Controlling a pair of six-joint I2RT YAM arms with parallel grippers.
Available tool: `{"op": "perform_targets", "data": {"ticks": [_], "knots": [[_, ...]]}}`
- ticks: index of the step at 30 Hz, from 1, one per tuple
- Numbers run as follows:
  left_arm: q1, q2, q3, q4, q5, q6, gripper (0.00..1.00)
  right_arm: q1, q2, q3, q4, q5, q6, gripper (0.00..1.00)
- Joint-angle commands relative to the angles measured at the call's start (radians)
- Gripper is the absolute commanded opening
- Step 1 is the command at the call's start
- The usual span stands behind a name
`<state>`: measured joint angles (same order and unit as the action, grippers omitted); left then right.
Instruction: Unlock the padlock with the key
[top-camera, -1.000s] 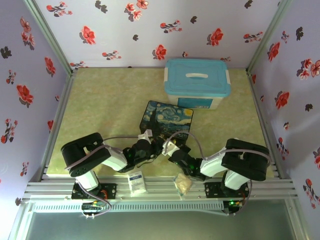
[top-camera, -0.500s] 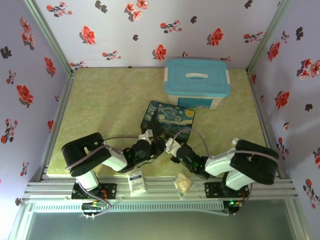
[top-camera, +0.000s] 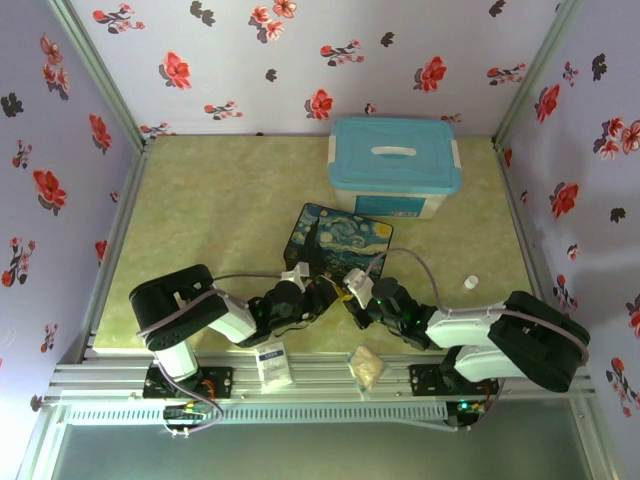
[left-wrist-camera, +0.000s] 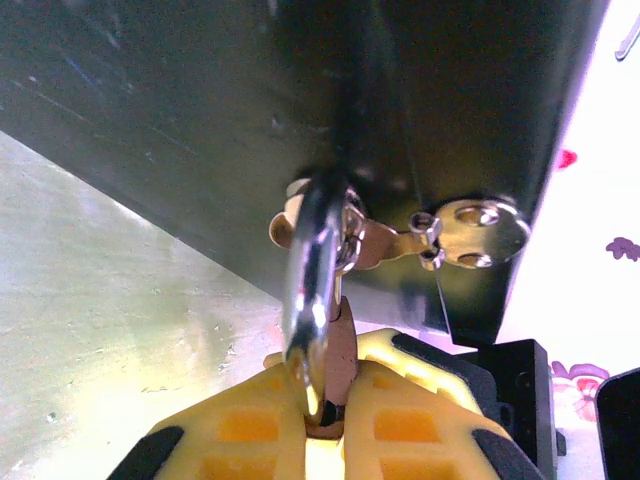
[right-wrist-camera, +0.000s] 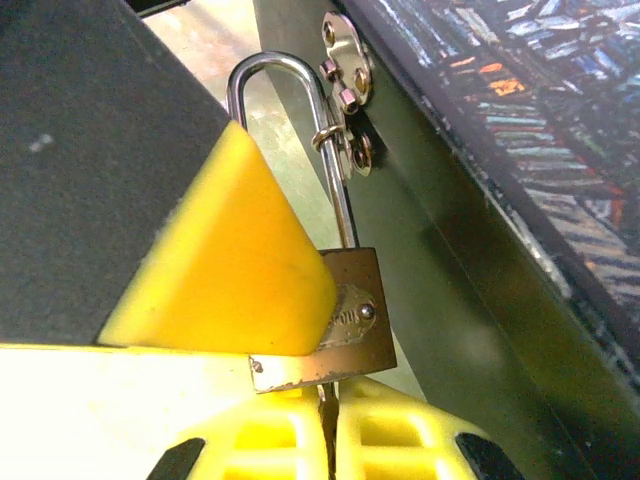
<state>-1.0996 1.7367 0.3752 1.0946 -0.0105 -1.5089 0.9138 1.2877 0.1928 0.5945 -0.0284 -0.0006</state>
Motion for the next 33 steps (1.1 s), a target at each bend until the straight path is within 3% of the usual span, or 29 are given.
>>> {"op": "perform_targets", "data": {"ticks": [1,8,16,19,24,28,33], "knots": [[-0.011,-0.007,-0.018,-0.023,0.013,0.046,0.04,-0.009,0.007,0.040,0.012,-0.080,0.077,0.00],[0.007,-0.070,0.017,-0.222,-0.014,0.143,0.25,-0.002,0.025,0.048,0.005,-0.102,0.108,0.00],[0.006,-0.170,0.102,-0.516,-0.059,0.271,0.33,0.024,0.070,0.068,0.003,-0.118,0.152,0.00],[0.006,-0.160,0.116,-0.534,-0.061,0.289,0.34,0.031,0.088,0.081,-0.004,-0.120,0.177,0.00],[0.006,-0.150,0.112,-0.518,-0.067,0.286,0.45,0.034,0.113,0.093,0.019,-0.156,0.252,0.00],[0.009,-0.168,0.118,-0.543,-0.088,0.303,0.42,0.034,0.116,0.072,0.066,-0.179,0.300,0.00],[0.020,-0.149,0.148,-0.555,-0.074,0.330,0.18,0.071,0.125,0.096,0.005,-0.158,0.292,0.00]]}}
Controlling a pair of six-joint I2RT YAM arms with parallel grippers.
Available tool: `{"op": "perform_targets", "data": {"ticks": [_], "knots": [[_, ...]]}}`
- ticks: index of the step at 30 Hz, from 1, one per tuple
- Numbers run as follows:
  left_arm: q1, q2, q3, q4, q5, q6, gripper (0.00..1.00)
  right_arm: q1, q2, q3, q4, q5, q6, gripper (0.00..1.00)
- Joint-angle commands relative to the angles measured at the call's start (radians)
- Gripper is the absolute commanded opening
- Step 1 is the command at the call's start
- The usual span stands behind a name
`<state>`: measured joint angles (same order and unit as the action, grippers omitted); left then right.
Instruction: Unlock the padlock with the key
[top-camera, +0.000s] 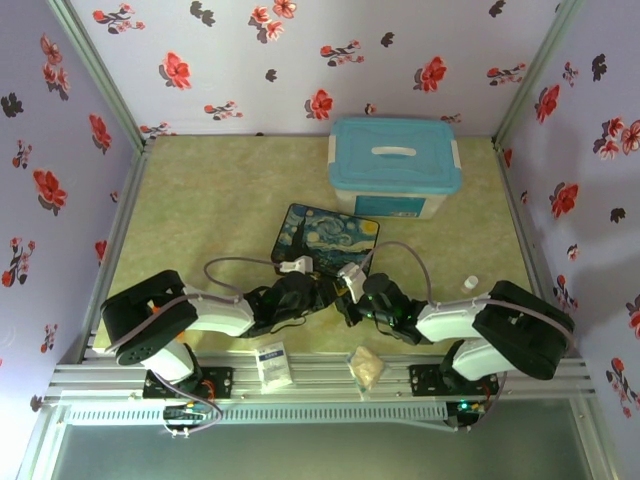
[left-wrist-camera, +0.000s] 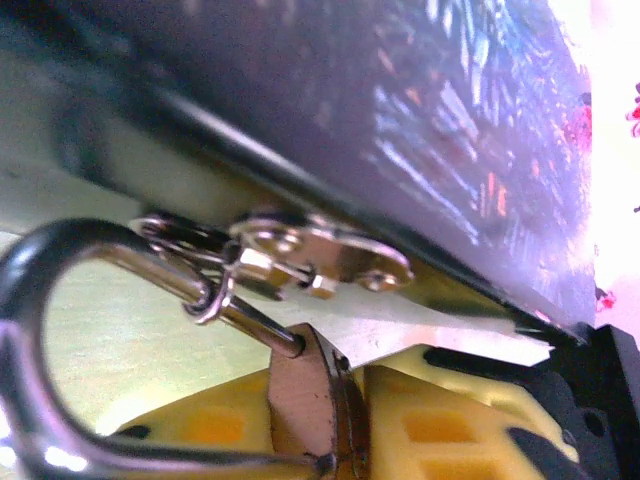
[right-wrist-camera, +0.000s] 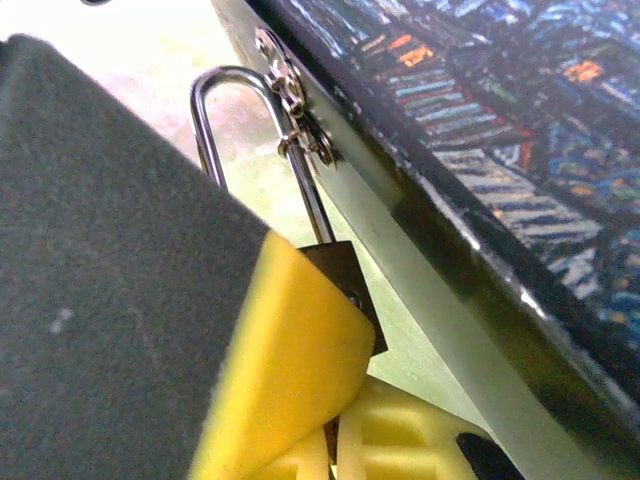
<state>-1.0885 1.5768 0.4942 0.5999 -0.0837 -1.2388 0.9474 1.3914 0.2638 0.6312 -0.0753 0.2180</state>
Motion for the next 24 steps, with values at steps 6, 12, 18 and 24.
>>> {"op": "perform_targets", "data": {"ticks": [6,12,18,24], "knots": [[0.031,-0.023,-0.013,-0.089,0.003,0.050,0.03,0.039,-0.004,0.016,-0.052,-0.058,0.102,0.25],[0.089,-0.097,-0.033,-0.244,0.026,0.110,0.05,-0.057,-0.110,-0.027,-0.044,-0.089,0.231,0.44],[0.121,-0.108,0.020,-0.417,0.051,0.200,0.12,-0.059,-0.111,0.043,-0.242,0.074,0.206,0.43],[0.134,-0.067,0.085,-0.558,0.039,0.265,0.20,-0.061,-0.104,0.028,-0.209,0.126,0.228,0.41]]}}
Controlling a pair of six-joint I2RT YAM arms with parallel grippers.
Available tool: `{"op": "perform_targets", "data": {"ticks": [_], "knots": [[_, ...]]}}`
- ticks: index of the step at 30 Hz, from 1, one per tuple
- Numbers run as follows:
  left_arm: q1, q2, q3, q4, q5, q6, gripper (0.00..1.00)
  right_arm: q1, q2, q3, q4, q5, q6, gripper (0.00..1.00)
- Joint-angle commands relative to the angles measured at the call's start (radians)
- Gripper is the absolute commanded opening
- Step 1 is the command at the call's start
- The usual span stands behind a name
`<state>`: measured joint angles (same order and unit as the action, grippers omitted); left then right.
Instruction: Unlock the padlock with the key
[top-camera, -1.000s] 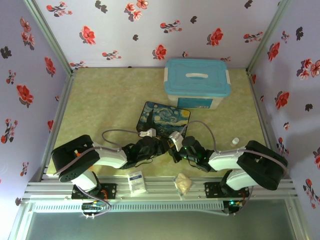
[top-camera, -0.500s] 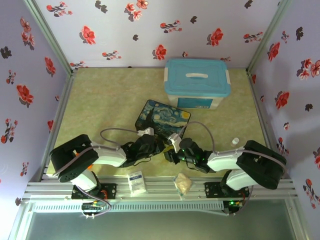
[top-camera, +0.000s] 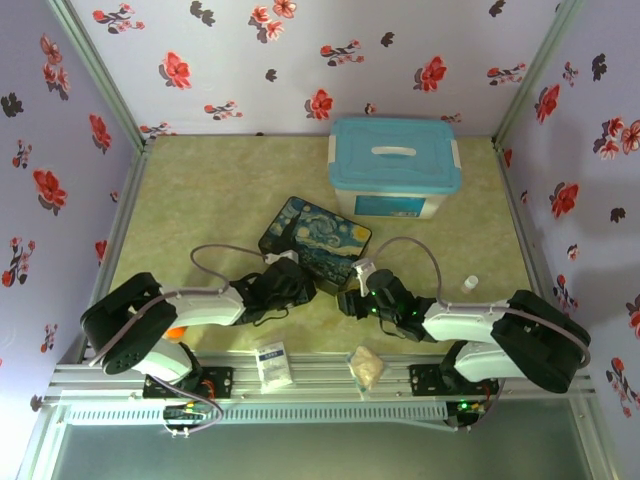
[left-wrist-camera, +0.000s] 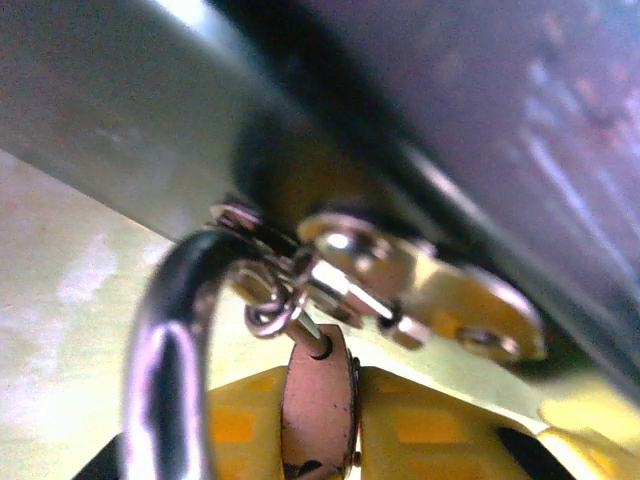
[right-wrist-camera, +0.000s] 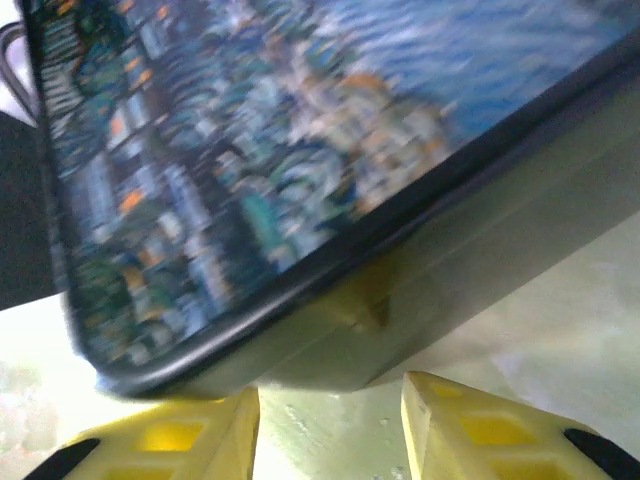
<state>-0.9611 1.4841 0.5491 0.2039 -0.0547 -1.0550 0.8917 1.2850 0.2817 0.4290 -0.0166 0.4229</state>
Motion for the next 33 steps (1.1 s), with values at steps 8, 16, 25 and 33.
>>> {"op": "perform_targets", "data": {"ticks": [8,16,25,33], "knots": [[0.002,0.038,0.132,-0.389,-0.066,0.179,0.27,-0.004,-0.019,0.007,-0.036,0.178,0.056,0.39],[-0.005,0.000,0.140,-0.460,-0.146,0.217,0.26,-0.004,0.002,0.008,-0.005,0.270,0.104,0.39],[-0.009,-0.012,0.125,-0.473,-0.201,0.206,0.36,0.031,0.106,0.043,0.068,0.258,0.133,0.37],[-0.010,-0.036,0.108,-0.424,-0.221,0.245,0.41,0.065,0.173,0.056,0.126,0.268,0.146,0.37]]}}
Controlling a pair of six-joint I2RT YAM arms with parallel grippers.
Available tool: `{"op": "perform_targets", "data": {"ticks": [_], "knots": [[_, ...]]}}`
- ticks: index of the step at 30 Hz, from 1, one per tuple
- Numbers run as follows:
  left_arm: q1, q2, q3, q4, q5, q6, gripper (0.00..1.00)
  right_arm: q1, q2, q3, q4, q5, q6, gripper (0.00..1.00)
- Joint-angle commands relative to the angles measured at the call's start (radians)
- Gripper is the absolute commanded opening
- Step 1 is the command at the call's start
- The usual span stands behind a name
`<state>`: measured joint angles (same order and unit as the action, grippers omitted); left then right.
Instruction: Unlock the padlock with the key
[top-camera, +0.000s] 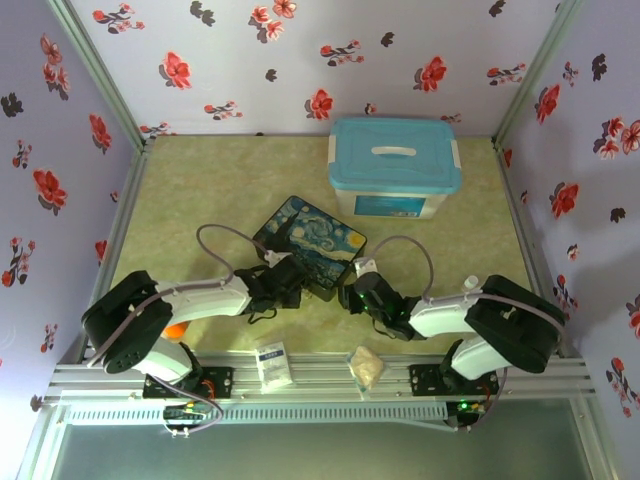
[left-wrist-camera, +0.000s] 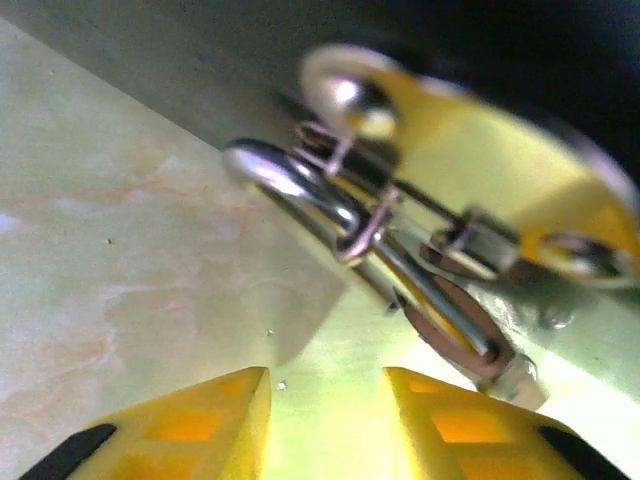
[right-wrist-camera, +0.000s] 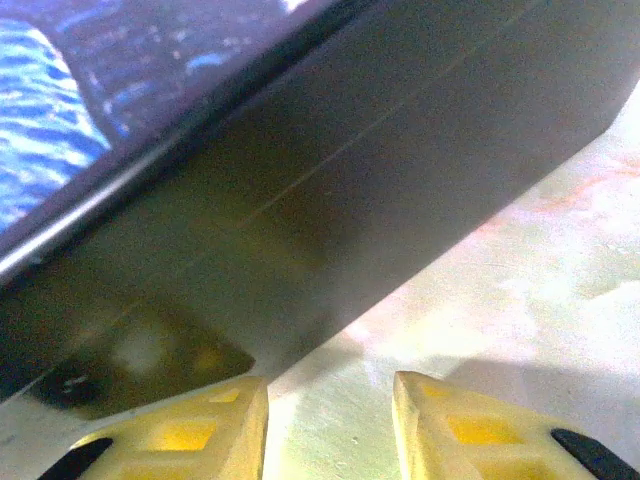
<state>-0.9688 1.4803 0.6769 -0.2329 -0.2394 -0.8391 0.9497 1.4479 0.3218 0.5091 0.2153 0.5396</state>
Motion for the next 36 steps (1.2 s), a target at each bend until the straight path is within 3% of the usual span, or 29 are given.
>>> {"op": "perform_targets", "data": {"ticks": [1,9,12,14,20,23,26,31,36], "knots": [[-0.001,-0.051,-0.029,0.034,-0.027,0.039,0.41,0.007,0.003,0.010,0.045,0.045,0.035,0.37],[0.036,-0.351,-0.131,0.093,-0.017,-0.005,0.37,0.068,-0.263,-0.030,-0.159,0.161,0.087,0.39],[0.085,-0.424,-0.121,0.054,0.003,0.017,0.49,0.143,-0.346,-0.015,-0.215,0.157,0.028,0.43],[0.130,-0.443,-0.109,0.040,0.039,0.036,0.51,0.189,-0.372,0.003,-0.229,0.134,0.008,0.44],[0.184,-0.404,-0.140,0.152,0.166,-0.005,0.50,0.320,-0.254,0.131,-0.241,0.143,-0.054,0.43],[0.179,-0.374,-0.178,0.242,0.211,-0.068,0.38,0.370,-0.136,0.216,-0.266,0.278,-0.034,0.41],[0.129,-0.348,-0.207,0.295,0.188,-0.120,0.36,0.338,-0.101,0.206,-0.253,0.393,0.088,0.38],[0.031,-0.258,-0.224,0.341,0.127,-0.189,0.52,0.271,-0.117,0.201,-0.348,0.462,0.199,0.38],[0.003,-0.138,-0.209,0.417,0.117,-0.207,0.55,0.256,-0.134,0.192,-0.371,0.492,0.203,0.39]]}}
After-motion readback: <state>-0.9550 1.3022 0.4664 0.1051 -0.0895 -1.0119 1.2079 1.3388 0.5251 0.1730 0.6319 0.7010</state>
